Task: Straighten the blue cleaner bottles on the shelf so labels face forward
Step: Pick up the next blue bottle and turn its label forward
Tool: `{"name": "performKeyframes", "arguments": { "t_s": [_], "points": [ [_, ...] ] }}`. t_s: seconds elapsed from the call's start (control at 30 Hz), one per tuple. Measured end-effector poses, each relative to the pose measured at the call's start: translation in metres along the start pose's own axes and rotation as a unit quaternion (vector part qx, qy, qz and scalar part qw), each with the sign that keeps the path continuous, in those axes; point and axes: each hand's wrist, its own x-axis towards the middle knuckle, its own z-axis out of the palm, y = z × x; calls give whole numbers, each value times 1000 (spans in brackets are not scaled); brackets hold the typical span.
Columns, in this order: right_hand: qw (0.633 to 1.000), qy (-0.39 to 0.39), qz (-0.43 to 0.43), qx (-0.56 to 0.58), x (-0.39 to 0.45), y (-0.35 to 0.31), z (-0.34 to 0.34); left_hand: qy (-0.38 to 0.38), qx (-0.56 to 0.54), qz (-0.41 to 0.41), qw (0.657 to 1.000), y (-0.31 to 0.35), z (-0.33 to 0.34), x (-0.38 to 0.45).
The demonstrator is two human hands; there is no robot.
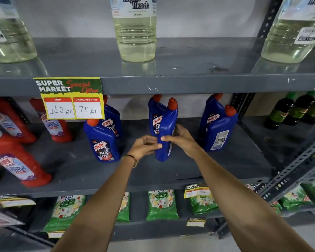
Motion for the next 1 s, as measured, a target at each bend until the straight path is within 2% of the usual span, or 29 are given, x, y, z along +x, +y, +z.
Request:
{"name": "performKeyframes", "arguments": {
  "t_s": [0.2, 0.3, 0.4, 0.5, 0.67, 0.87, 1.0],
  "points": [
    [994, -84, 17, 71, -1, -2, -7, -93, -147, -102, 980, -4, -9, -2],
    [988, -114, 24, 103, -1, -2, -10, -155, -172, -109, 967, -5, -3, -2],
    [984, -135, 39, 110, -2, -3, -14, -172, -164, -98, 966, -6, 0, 0],
    [983, -137, 45, 110, 0, -5, -19, -149, -175, -97, 968, -10, 1, 4],
    [988, -96, 44, 108, 4, -4, -23, -89, -152, -98, 979, -14, 3, 9],
    [996, -51, 23, 71, 8, -4, -19, 40, -67, -63, 995, -21, 14, 15],
    [998, -48, 27, 43, 11, -1, -16, 128, 6, -29, 991, -28, 17, 18]
  ]
}}
